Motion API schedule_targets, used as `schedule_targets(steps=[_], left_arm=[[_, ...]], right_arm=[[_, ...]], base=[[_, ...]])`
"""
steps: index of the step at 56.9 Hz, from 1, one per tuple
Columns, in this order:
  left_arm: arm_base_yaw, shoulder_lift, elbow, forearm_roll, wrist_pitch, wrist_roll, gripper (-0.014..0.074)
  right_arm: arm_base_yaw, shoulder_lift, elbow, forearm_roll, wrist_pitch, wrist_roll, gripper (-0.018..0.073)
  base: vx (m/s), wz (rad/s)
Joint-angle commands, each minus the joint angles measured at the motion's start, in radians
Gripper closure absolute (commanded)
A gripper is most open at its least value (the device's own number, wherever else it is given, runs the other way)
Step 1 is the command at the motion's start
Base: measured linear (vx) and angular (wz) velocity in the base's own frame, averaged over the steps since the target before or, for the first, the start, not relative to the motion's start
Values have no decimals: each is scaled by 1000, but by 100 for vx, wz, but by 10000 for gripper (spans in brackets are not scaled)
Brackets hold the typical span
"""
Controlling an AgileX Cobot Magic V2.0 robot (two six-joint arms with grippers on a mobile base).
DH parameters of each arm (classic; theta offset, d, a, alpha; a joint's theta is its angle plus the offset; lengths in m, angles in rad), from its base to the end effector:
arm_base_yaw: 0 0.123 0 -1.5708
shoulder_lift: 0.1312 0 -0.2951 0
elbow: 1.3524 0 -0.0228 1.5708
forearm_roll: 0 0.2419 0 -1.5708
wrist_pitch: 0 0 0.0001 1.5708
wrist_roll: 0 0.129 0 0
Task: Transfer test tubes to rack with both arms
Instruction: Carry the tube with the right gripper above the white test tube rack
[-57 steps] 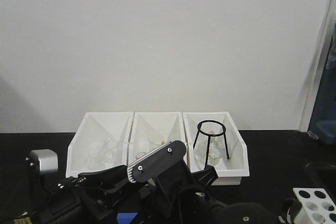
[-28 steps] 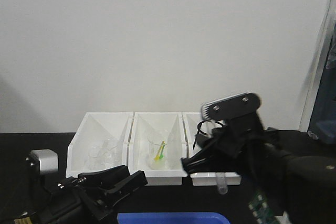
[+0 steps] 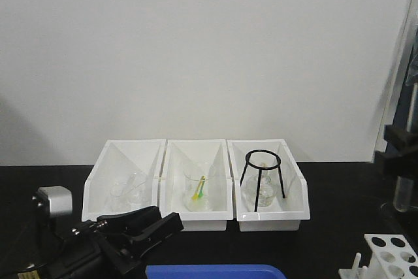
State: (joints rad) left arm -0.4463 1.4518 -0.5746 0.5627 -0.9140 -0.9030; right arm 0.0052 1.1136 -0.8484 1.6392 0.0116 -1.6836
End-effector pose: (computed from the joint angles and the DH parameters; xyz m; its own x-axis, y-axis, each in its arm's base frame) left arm 0.2533 -0.1816 0.2671 -0.3616 -0.3396 -0.8683 0.6831 0.5373 -0.4946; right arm 0.2746 0.0030 0.3594 -0.1754 -0.0453 -0.9835 -0.0244 0.9988 -0.0417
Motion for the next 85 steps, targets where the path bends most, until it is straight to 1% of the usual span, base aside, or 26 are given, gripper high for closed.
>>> schedule_targets(steps=[1,9,17,40,44,48,51,55,64,66,72,81,85], left_arm=[[-3,-25,-31,-35,-64,3,128],[-3,-25,-31,-32,-58,3,128],[-3,-25,-31,-32,-59,3,128],[-3,-25,-31,-32,-59,3,128],[-3,-25,-31,-32,-59,3,128],[-3,-25,-31,-32,-59,3,128],[-3,-25,-31,-32,-59,3,128],[-3,-25,-31,-32,-59,3,128],[-3,-25,-31,-32,-59,3,128],[-3,-25,-31,-32,-59,3,128],[-3,-25,-31,-32,-59,3,128],[-3,-25,-31,-32,-59,3,128],[-3,-25,-31,-32,-59,3,128]], right_arm=[[-59,-77,40,-10,40,-4,565],[-104,-148,100,-10,55,-4,565],[-105,-186,103,-10,55,-4,565],[-105,-187,103,-11,55,0,565],[-105,-186,103,-13,60,15,565],[-105,-186,103,-48,72,50,565],[-105,-186,103,-125,81,102,565],[-105,-186,103,-262,86,207,565],[-105,-186,103,-567,72,566,565],[-105,-186,103,-633,59,660,565],[-105,-186,103,-818,8,876,565],[-105,-186,103,-1084,-48,1164,565],[-105,-186,103,-1195,-51,1265,565]], base=[[0,0],[0,0],[0,0],[0,0],[0,0],[0,0],[0,0],[0,0],[0,0],[0,0],[0,0],[0,0],[0,0]])
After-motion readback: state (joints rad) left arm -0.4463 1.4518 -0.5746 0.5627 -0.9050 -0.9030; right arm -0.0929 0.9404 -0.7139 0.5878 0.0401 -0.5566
